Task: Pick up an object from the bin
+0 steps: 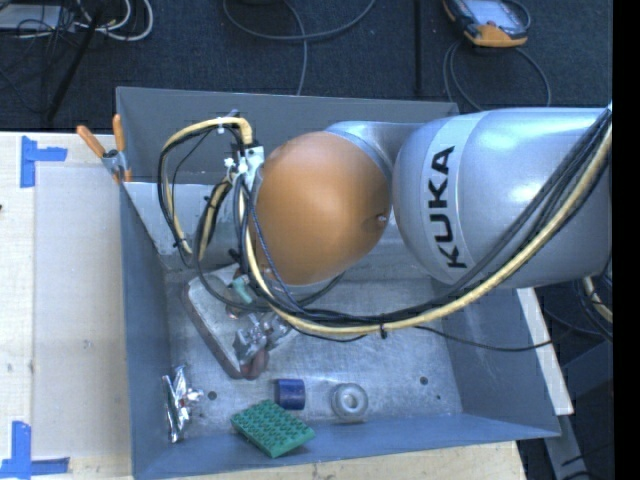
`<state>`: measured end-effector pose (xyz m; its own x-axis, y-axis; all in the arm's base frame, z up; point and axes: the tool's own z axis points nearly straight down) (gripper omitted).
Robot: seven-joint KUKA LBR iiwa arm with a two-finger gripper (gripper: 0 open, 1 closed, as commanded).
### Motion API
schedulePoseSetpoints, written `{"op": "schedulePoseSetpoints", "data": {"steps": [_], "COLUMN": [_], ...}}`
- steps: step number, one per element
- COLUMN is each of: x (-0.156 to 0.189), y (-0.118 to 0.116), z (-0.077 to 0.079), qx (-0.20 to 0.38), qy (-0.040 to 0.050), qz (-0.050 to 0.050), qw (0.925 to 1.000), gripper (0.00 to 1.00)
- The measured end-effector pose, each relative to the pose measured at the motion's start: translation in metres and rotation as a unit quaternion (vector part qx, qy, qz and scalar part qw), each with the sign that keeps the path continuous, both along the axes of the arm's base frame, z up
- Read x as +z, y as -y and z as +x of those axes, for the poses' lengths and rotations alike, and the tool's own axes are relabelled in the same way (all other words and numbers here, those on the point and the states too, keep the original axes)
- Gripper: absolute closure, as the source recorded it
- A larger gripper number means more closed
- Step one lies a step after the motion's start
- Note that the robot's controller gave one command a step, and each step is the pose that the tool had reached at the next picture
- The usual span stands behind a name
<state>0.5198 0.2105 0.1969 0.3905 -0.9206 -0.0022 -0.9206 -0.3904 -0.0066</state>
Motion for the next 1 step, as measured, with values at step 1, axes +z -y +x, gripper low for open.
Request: {"op": "schedulePoseSetpoints", "data": {"steps": [1], "x": [0.2471], "y": [-0.0069], "z": [-0.0047], "qx": [0.020], "qy": [0.0009], "qz": [0.000], "qw": [0.9998], "gripper": [1.00]}}
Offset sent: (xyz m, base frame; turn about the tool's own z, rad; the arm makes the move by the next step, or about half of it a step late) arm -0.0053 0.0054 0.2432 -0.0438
